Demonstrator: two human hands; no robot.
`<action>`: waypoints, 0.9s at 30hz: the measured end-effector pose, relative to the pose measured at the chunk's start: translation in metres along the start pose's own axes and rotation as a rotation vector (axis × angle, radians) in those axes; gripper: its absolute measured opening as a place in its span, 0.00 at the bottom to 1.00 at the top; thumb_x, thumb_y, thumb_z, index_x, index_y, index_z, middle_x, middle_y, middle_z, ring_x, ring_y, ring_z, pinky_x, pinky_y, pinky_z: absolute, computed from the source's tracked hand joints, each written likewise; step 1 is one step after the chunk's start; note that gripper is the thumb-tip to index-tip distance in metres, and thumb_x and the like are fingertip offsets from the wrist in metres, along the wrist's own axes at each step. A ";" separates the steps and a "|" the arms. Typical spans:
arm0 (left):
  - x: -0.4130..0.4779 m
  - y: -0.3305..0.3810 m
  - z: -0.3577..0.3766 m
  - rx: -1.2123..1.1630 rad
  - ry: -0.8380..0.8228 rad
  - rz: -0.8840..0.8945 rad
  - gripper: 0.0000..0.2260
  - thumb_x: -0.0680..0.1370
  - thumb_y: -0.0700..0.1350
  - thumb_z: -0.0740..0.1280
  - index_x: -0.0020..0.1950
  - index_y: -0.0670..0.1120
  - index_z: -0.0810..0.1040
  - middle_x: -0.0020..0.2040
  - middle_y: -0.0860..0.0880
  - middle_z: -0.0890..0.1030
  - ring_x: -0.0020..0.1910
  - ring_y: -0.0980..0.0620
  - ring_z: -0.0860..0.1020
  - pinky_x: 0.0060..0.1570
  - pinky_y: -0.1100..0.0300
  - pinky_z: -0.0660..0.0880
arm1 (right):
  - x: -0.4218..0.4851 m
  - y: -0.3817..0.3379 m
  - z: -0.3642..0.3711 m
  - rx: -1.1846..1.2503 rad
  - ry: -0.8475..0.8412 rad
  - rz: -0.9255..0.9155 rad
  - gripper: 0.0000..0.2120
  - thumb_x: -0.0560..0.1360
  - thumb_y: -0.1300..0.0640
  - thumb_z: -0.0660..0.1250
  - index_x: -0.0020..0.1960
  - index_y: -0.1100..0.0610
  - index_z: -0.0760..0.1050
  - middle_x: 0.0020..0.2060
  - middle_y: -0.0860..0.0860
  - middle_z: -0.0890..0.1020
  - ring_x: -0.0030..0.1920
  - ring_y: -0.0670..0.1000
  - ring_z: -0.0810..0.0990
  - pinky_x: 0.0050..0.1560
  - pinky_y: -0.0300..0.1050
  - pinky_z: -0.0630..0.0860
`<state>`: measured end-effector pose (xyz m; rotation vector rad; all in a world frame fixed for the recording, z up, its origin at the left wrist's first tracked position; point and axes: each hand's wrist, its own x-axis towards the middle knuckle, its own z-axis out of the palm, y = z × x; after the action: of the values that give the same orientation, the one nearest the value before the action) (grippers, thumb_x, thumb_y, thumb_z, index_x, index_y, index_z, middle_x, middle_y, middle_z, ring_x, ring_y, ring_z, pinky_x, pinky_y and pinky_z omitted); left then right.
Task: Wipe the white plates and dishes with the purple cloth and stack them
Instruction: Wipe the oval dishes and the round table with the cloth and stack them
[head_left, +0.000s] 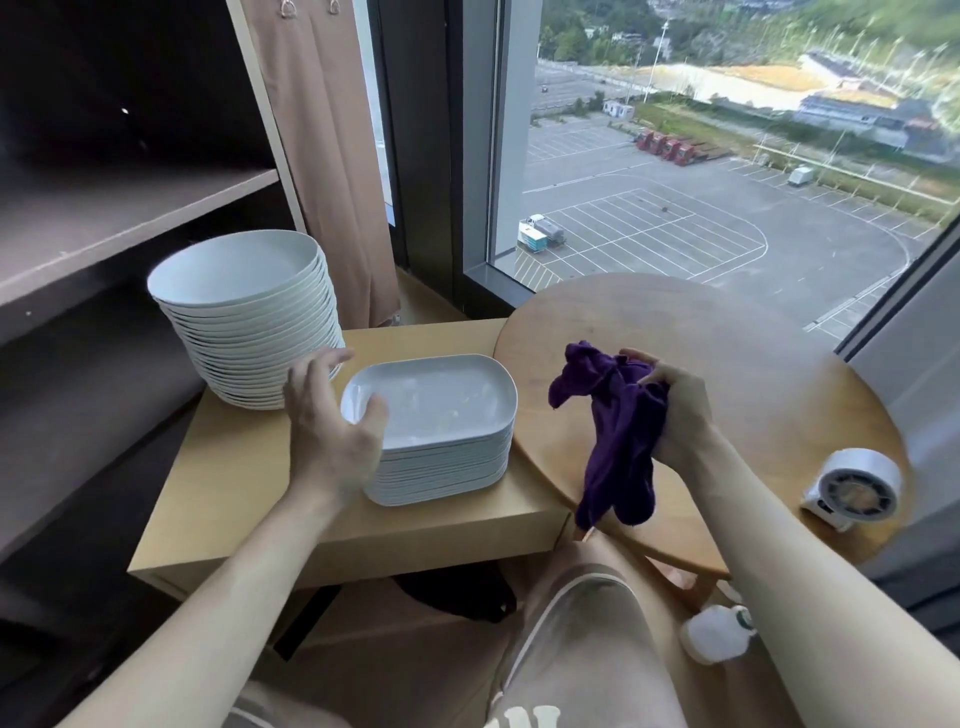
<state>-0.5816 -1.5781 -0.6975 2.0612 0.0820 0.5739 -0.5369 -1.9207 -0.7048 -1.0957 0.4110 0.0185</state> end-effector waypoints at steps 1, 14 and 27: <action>0.000 0.013 0.004 -0.009 -0.058 0.042 0.22 0.72 0.47 0.64 0.65 0.46 0.76 0.64 0.52 0.73 0.66 0.53 0.71 0.68 0.56 0.68 | -0.006 -0.005 0.005 0.019 -0.046 0.003 0.25 0.71 0.65 0.55 0.66 0.61 0.75 0.56 0.61 0.80 0.47 0.61 0.81 0.53 0.56 0.78; 0.034 0.110 0.038 -0.657 -0.649 -0.459 0.21 0.78 0.60 0.70 0.65 0.48 0.78 0.55 0.48 0.86 0.47 0.51 0.86 0.41 0.51 0.83 | -0.102 -0.029 0.114 -0.258 -0.577 -0.366 0.35 0.61 0.67 0.60 0.69 0.60 0.72 0.55 0.62 0.79 0.50 0.63 0.78 0.52 0.59 0.77; 0.036 0.094 -0.052 -0.680 -0.379 -0.347 0.09 0.81 0.49 0.70 0.57 0.46 0.83 0.48 0.48 0.86 0.44 0.52 0.84 0.35 0.56 0.81 | -0.107 -0.023 0.128 -0.524 -0.425 -0.413 0.15 0.70 0.44 0.76 0.42 0.56 0.81 0.35 0.54 0.79 0.35 0.52 0.77 0.31 0.42 0.70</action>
<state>-0.5883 -1.5772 -0.5843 1.4118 0.0152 -0.0234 -0.5906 -1.8006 -0.5991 -1.6329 -0.2241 -0.0073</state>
